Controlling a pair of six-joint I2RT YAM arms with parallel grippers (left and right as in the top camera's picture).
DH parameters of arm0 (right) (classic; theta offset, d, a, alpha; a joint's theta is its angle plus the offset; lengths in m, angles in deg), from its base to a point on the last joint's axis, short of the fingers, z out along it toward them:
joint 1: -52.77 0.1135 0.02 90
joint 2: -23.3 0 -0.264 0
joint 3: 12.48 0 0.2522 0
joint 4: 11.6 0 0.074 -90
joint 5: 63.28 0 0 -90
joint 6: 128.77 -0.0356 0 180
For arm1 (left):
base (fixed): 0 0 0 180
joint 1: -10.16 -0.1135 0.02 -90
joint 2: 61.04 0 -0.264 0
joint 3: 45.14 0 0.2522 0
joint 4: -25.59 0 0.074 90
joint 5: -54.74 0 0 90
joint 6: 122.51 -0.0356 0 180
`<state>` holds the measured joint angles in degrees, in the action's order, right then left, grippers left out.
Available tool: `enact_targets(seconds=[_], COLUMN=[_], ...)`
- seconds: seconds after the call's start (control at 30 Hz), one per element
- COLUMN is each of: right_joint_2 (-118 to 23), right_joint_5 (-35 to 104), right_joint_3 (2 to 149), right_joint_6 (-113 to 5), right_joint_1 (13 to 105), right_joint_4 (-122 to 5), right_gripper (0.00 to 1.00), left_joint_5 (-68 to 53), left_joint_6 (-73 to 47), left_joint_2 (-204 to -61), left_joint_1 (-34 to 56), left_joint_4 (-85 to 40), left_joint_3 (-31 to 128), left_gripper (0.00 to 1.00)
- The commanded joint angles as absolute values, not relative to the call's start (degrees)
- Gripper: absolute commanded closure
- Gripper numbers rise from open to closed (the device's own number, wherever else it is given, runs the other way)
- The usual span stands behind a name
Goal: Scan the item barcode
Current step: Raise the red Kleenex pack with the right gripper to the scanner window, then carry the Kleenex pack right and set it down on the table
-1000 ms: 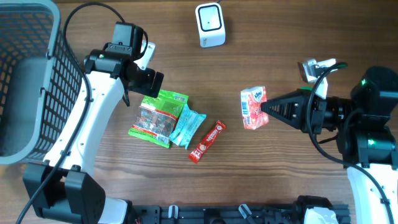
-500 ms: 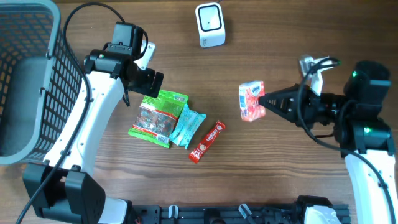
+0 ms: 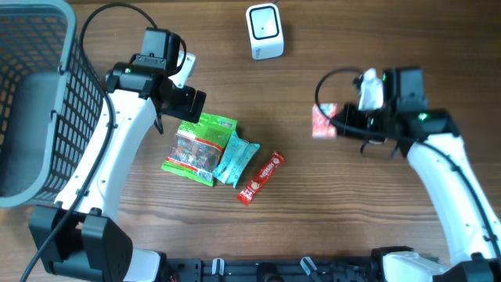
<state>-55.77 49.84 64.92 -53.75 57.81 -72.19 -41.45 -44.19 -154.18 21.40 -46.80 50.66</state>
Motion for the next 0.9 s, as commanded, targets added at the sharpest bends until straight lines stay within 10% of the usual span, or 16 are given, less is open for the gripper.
enact_targets(seconds=[0.0,0.27,0.87], right_joint_2=[-58.85,-87.57,-120.25], right_joint_5=[38.6,20.18,-2.12], right_joint_3=[82.88,138.12,139.58], right_joint_6=[-56.07,-55.59,-44.7], right_joint_1=[60.11,70.51,80.67], right_joint_4=[-79.88,-104.69,-72.25], right_gripper=[0.96,0.96,0.96], left_joint_5=[-41.98,-41.98,-41.98], left_joint_6=[-44.69,-44.69,-44.67], left_joint_2=[-153.94,-153.94,-153.94], left_joint_1=[21.56,21.56,21.56], left_joint_4=[-46.65,-46.65,-46.65], left_joint_3=[51.23,51.23,51.23], left_gripper=[0.0,0.0,0.0])
